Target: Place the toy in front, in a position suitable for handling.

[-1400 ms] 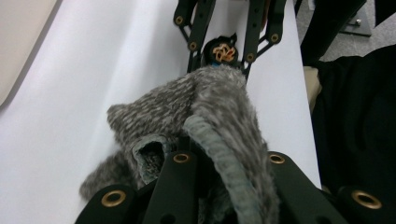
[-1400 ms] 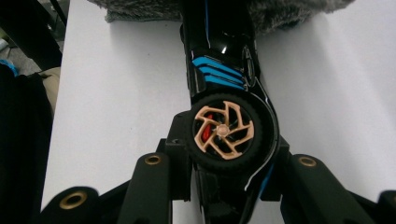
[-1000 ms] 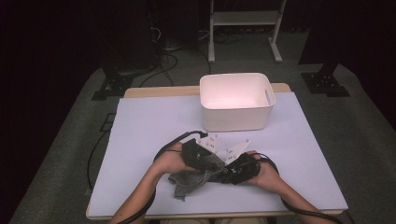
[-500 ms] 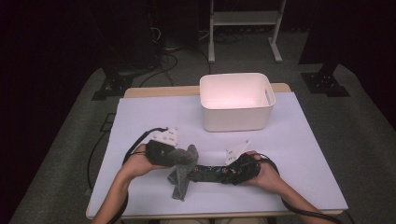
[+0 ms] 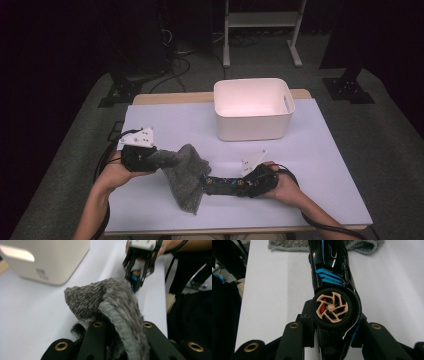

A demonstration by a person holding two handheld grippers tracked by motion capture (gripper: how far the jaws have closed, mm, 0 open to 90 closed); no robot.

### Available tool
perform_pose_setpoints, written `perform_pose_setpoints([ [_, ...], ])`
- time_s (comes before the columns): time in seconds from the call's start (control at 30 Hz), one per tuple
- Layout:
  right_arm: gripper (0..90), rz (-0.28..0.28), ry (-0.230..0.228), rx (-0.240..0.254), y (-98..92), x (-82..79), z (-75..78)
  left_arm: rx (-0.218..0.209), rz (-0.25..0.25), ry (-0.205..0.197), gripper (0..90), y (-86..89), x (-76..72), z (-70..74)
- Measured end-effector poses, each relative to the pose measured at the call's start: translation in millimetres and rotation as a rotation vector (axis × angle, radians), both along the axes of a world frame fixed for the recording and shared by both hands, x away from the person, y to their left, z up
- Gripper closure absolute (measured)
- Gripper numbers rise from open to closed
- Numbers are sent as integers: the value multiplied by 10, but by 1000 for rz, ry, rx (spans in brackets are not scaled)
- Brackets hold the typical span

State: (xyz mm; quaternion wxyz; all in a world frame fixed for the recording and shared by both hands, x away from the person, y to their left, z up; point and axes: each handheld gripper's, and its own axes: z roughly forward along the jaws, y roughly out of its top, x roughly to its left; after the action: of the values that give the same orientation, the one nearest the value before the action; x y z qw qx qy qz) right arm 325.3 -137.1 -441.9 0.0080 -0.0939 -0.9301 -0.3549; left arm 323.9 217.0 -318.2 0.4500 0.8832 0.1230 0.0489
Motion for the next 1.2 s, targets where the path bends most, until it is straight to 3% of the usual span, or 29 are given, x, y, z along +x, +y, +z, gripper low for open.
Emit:
perform_pose_setpoints([
  [0.13,639,1,-1,-4,5,0,5,-17,-38,-15,827,-117,10,115],
  [0.27,639,7,-7,-11,11,-3,11,-9,-94,-10,826,-383,60,98],
  [0.47,640,7,-4,-17,7,-10,19,58,-236,45,827,-1117,147,-233],
  [0.53,640,5,-5,-10,-4,-8,12,79,-260,59,826,-1278,156,-328],
  [0.67,640,4,-10,-3,-14,-15,7,186,-285,74,823,-1556,163,-587],
  [0.77,639,2,-11,1,-19,-13,2,169,-265,64,789,-1532,163,-610],
  [0.9,639,5,-9,1,-19,-11,2,191,-199,58,617,-1429,174,-611],
  [0.97,638,6,-12,-1,-16,-17,4,198,-174,71,501,-1381,183,-616],
  [1.07,638,5,-11,-1,-16,-16,5,201,-162,101,432,-1332,189,-639],
  [1.13,639,6,-11,-1,-15,-10,6,220,-181,128,444,-1333,186,-680],
  [1.2,638,5,-9,-1,-17,-10,5,209,-200,140,538,-1335,183,-698],
])
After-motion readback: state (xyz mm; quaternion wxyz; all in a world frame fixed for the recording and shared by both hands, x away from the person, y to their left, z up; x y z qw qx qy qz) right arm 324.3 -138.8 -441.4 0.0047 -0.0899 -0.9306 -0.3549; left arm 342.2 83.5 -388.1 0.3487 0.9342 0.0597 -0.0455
